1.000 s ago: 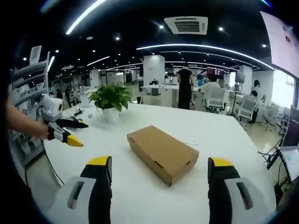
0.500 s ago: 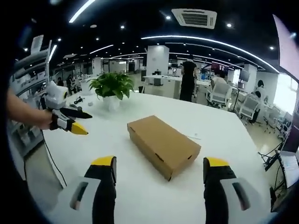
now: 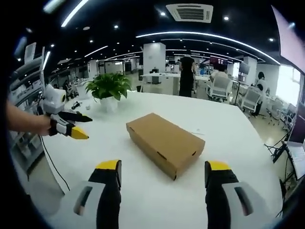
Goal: Operate the shoe box by opening the lid, removing the specified soft item, and placing it in the target area until the item is outside and the box remains undamaged.
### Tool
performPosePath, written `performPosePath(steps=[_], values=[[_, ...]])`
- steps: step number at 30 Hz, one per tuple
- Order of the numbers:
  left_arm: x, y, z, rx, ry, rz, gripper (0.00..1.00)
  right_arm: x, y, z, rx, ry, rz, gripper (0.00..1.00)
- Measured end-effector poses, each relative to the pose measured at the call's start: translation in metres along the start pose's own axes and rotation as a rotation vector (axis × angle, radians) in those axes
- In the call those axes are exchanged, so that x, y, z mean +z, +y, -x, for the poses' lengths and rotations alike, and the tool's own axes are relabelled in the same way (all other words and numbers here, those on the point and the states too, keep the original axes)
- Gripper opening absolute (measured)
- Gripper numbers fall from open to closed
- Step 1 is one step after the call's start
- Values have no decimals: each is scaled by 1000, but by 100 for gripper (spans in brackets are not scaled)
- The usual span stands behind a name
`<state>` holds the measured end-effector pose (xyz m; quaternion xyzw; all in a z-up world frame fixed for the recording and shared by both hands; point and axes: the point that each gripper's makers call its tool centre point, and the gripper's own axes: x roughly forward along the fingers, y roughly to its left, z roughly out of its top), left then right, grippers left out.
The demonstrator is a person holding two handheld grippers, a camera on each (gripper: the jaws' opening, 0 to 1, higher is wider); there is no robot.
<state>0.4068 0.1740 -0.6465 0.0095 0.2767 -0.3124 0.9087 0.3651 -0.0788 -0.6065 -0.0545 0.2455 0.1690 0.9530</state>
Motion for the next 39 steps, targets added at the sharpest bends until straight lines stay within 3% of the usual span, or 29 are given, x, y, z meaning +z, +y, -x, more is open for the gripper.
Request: performPosePath(steps=[4, 5, 6, 8, 11, 13, 16, 19, 23, 25, 28, 29, 31, 39], values=[[-5, 1, 1, 9, 4, -13, 86, -3, 4, -3, 26, -3, 11, 74], [-2, 0, 2, 1, -19, -14, 85, 4, 9, -4, 51, -41, 0, 77], [8, -3, 2, -24, -83, -26, 82, 8, 12, -4, 68, -63, -7, 80], [14, -4, 5, -27, -132, -20, 79, 10, 13, -4, 62, -59, 0, 80], [6, 0, 2, -21, -90, -20, 91, 8, 13, -7, 52, -43, 37, 79], [3, 3, 0, -19, -82, -24, 89, 7, 13, -9, 51, -43, 51, 76], [2, 6, -5, -19, -62, -24, 90, 16, 11, -11, 47, -98, 68, 70], [-2, 11, -11, -17, -31, -24, 93, 10, 6, -19, 46, -47, 36, 78], [-2, 16, -18, -12, -4, -26, 97, 9, -2, -23, 22, -51, 51, 73], [-1, 17, -21, -12, -4, -25, 98, 9, -6, -25, 7, -68, 50, 73], [1, 19, -27, -7, -11, -9, 97, 3, -7, -31, 14, -28, 17, 72], [5, 18, -31, -12, -28, 37, 95, 3, -7, -31, 16, -34, 20, 70], [7, 20, -38, -9, -36, 51, 92, 7, -9, -32, 8, -64, 46, 63], [21, 18, -59, -22, -52, -4, 89, -4, -15, -44, -19, -4, 53, 66]])
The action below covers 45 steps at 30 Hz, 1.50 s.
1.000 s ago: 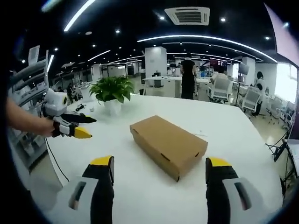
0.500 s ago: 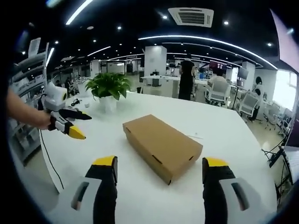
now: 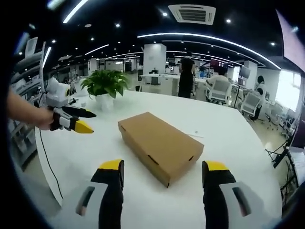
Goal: Operate the shoe box by opening the lid, removing the specified soft item, and placing it in the target area until the item is outside and the box remains undamaged.
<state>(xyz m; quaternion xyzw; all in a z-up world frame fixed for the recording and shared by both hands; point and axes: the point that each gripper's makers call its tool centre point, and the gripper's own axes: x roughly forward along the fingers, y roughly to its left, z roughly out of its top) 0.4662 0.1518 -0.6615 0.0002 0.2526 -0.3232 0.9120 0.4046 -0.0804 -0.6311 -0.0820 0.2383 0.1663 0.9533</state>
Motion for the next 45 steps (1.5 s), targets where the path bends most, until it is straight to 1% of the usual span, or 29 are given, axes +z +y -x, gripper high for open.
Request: performPosePath(steps=[3, 7, 8, 10, 11, 14, 18, 19, 21, 22, 23, 24, 25, 27, 29, 30, 31, 33, 34, 36, 37, 40, 41, 42, 44, 45], values=[[1, 3, -7, -4, 7, -28, 89, -2, 1, -3, 1, 14, 8, 66], [-3, 4, -13, -9, 23, -37, 96, -4, 5, -5, 18, 23, -30, 64], [-5, 4, -15, -12, 30, -46, 96, -5, 5, -6, 14, 26, -32, 64], [-10, 4, -18, -21, 53, -59, 92, -7, 5, -7, 9, 36, -29, 65], [-10, 7, -20, -15, 54, -68, 91, -9, 5, -7, 6, 40, -27, 66], [-9, 9, -27, -29, 41, -62, 93, -14, 3, -9, 1, 51, -24, 67], [-5, 15, -35, -28, 16, -87, 97, -26, -1, -10, -10, 91, -20, 67], [-4, 15, -35, -34, 11, -90, 97, -27, 0, -9, -5, 90, -21, 65], [-3, 17, -37, -43, 8, -91, 98, -26, 0, -9, -7, 67, -1, 58], [-4, 19, -39, -40, 15, -100, 99, -26, -1, -9, -12, 65, -1, 57], [-6, 22, -39, -34, 25, -111, 99, -27, -2, -10, -15, 68, -14, 59], [-7, 25, -40, -29, 30, -115, 99, -32, 0, -10, -12, 91, -73, 61], [-7, 26, -40, -28, 28, -113, 98, -34, -1, -11, -16, 96, -90, 60], [-7, 28, -41, -31, 18, -90, 98, -35, -4, -14, -29, 84, -78, 58], [-7, 30, -42, -29, 15, -96, 97, -34, -4, -18, -26, 64, -70, 59], [-7, 31, -43, -30, 16, -102, 96, -33, -3, -21, -17, 60, -53, 59], [-9, 32, -45, -30, 27, -109, 96, -33, -1, -25, 0, 68, -26, 61], [-11, 37, -48, -23, 43, -112, 95, -35, 3, -33, 39, 89, 4, 68], [-11, 39, -48, -21, 42, -107, 95, -33, 2, -35, 39, 84, -6, 69], [-9, 41, -49, -19, 32, -101, 95, -31, 6, -41, 67, 72, -80, 69], [-8, 42, -50, -16, 33, -108, 95, -30, 4, -43, 58, 68, -97, 69], [-8, 45, -54, -8, 39, -125, 94, -32, 5, -46, 40, 51, -111, 68], [-8, 46, -55, -8, 40, -124, 94, -35, 5, -47, 35, 58, -118, 68], [-7, 45, -56, -9, 39, -125, 93, -42, 7, -49, 24, 84, -122, 67], [-7, 45, -59, -12, 35, -127, 91, -48, 7, -52, 11, 99, -115, 64], [-7, 45, -62, -15, 40, -136, 90, -49, 7, -54, 9, 99, -108, 61]])
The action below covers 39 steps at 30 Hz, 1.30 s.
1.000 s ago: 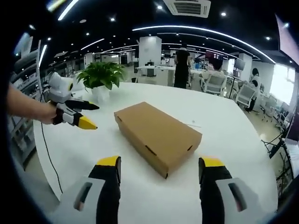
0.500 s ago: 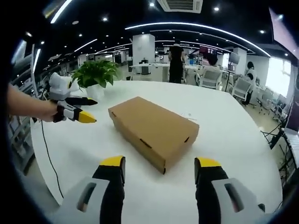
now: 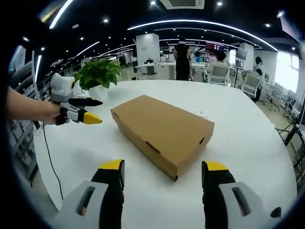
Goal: Operate the shoe box by opening the lid, removing the specified soft item, and placing it in the target area until the item is outside and the box remains undamaged.
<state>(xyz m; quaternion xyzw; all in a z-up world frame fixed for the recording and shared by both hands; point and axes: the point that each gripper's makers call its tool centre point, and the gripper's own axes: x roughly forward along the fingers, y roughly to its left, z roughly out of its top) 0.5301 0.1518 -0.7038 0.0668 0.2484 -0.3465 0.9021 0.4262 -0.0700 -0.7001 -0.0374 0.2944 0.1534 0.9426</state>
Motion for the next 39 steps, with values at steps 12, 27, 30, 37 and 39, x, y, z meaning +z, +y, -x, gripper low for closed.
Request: performPosePath(steps=[12, 27, 30, 37, 39], values=[[1, -9, -22, -38, 36, -33, 84, -3, -10, -19, -33, 16, 6, 66], [-7, -4, -36, -20, 44, -55, 80, -12, -15, -43, -67, 64, -7, 67], [-8, -7, -37, -26, 58, -91, 78, -11, -18, -47, -82, 59, 5, 69], [-11, -10, -47, -35, 65, -68, 78, -14, -16, -52, -71, 65, 17, 71], [-13, -11, -48, -22, 75, -91, 76, -15, -15, -53, -66, 71, 12, 69]])
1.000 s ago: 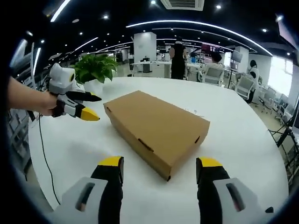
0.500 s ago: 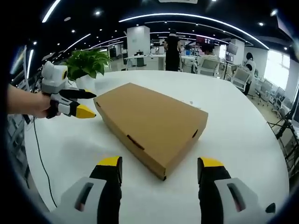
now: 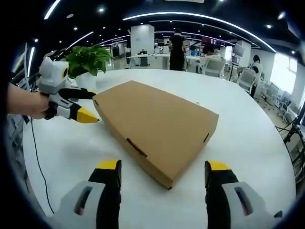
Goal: Operate the shoe box by opening the lid, removing the specified soft item, and placing it in the target area until the item is outside and the box remains undamaged.
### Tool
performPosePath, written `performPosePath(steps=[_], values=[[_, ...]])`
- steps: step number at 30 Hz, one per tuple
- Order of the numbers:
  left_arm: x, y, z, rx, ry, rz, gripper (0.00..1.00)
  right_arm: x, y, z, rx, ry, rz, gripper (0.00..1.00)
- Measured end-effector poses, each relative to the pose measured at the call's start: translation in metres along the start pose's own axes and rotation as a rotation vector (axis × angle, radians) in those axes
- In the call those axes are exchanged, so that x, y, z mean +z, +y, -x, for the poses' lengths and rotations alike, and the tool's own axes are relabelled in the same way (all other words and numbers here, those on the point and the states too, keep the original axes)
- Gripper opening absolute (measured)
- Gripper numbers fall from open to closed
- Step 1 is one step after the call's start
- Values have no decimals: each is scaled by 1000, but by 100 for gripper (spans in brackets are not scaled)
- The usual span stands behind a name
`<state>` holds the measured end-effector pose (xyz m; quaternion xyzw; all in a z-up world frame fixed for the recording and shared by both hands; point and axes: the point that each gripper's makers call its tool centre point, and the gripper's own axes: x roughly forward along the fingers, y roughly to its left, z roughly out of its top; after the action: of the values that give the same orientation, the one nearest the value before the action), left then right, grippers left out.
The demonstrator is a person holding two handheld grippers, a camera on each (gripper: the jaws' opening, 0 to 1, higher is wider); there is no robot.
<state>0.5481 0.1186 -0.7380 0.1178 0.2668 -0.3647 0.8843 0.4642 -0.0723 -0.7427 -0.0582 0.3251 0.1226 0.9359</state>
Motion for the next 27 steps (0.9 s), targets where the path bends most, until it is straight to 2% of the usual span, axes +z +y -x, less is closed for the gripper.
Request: performPosePath(steps=[2, 6, 12, 13, 19, 27], values=[[-1, 9, 1, 60, 10, -27, 70, 1, 1, -1, 2, -5, -1, 62], [1, 10, 0, 44, 14, -2, 66, 5, 3, -4, 10, -9, -8, 63], [-1, 9, -2, 27, 17, 20, 66, 3, 7, -9, 26, 2, 15, 66], [-1, 8, -2, 29, 10, 47, 66, 3, 7, -9, 25, 3, 13, 65], [-1, 8, -1, 32, 0, 53, 66, 3, 1, -9, -3, 14, 27, 57], [-3, 8, -2, 56, -11, 69, 65, 4, -4, -12, -17, 13, 26, 56]])
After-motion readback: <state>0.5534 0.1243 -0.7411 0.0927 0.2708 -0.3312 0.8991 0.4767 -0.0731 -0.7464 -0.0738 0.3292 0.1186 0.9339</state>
